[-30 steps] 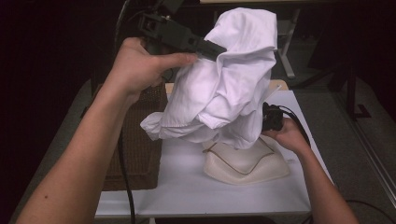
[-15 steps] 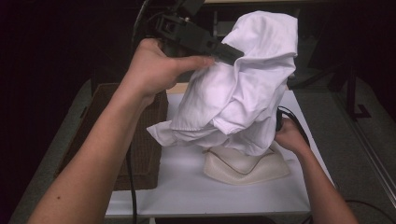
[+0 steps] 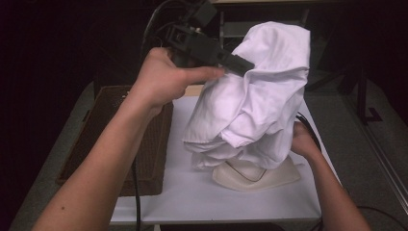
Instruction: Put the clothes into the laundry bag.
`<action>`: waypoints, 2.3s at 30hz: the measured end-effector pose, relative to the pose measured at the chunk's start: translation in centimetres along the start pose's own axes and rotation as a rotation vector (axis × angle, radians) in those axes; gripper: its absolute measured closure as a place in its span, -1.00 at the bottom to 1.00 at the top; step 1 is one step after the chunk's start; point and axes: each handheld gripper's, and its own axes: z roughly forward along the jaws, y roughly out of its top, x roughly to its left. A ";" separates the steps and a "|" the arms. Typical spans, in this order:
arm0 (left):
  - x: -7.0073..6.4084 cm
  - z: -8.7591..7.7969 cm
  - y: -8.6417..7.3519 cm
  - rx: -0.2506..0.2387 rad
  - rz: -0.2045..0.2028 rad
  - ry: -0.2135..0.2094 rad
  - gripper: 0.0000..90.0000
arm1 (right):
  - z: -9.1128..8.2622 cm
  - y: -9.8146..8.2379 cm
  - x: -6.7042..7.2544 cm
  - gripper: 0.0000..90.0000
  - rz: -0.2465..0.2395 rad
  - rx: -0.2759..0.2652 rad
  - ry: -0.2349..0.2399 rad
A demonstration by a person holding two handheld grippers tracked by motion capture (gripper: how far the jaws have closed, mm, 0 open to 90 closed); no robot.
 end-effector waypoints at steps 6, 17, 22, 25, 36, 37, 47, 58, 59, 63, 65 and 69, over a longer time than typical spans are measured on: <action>1.5 -0.7 -3.5 0.026 -0.028 0.020 0.60 | -0.2 0.0 0.2 0.89 0.017 -0.008 0.002; 5.4 0.5 -10.9 0.097 -0.117 0.042 0.60 | 0.4 0.4 0.4 0.89 0.028 0.007 0.004; 7.0 1.9 -13.1 0.142 -0.147 0.047 0.60 | 0.5 0.5 0.2 0.89 0.046 0.015 -0.001; 7.6 3.2 -14.1 0.172 -0.156 0.043 0.60 | 0.4 0.8 0.0 0.90 0.067 0.017 -0.011; 7.5 7.9 -16.1 0.263 -0.151 -0.044 0.59 | 0.1 2.2 0.3 0.90 0.059 0.018 -0.023; 7.6 8.4 -16.2 0.271 -0.149 -0.053 0.59 | 0.1 2.3 0.3 0.90 0.051 0.018 -0.024; 8.9 12.8 -17.3 0.344 -0.176 -0.058 0.59 | -0.9 3.3 0.9 0.90 0.027 -0.004 -0.018; 12.8 17.0 -19.4 0.315 -0.326 -0.039 0.59 | -0.9 3.4 1.5 0.90 0.000 0.012 -0.007; 13.2 17.3 -19.7 0.301 -0.344 -0.040 0.59 | -0.9 3.4 1.5 0.90 -0.001 0.015 -0.005; 14.3 18.2 -20.5 0.267 -0.386 -0.016 0.58 | -0.2 3.5 2.0 0.90 -0.013 0.048 0.006; 14.9 18.5 -20.8 0.244 -0.409 0.025 0.58 | 0.3 3.5 2.3 0.90 -0.020 0.063 0.018; 15.8 19.0 -21.3 0.203 -0.463 0.040 0.58 | 1.3 3.5 2.7 0.91 -0.036 0.086 0.045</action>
